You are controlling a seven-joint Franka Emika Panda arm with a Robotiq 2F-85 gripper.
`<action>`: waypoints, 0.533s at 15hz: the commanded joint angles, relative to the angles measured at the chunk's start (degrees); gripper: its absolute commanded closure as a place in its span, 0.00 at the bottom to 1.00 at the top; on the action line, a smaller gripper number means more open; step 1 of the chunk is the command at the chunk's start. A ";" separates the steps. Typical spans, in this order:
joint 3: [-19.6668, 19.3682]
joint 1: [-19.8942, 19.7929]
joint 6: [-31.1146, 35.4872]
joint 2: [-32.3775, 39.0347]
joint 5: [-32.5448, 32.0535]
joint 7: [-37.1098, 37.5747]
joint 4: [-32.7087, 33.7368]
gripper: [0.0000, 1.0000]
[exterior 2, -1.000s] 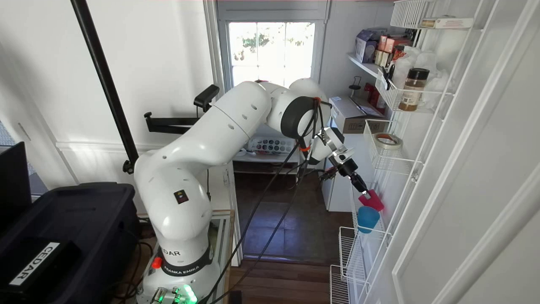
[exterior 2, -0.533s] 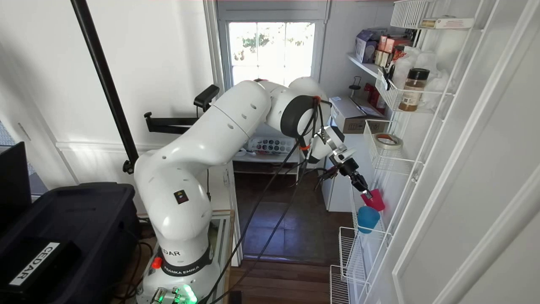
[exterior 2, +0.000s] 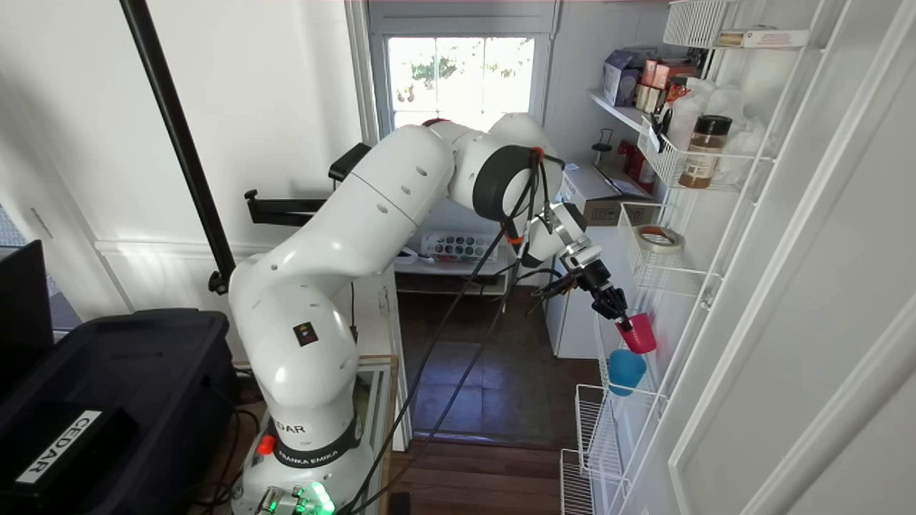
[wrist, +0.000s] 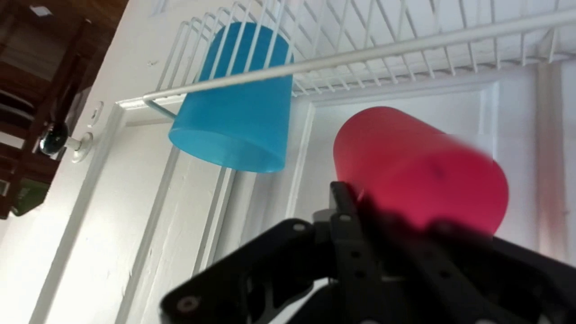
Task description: Place the pink cup upright
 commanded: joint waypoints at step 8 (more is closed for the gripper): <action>2.50 -5.14 13.12 -6.90 1.80 21.24 -11.95 0.99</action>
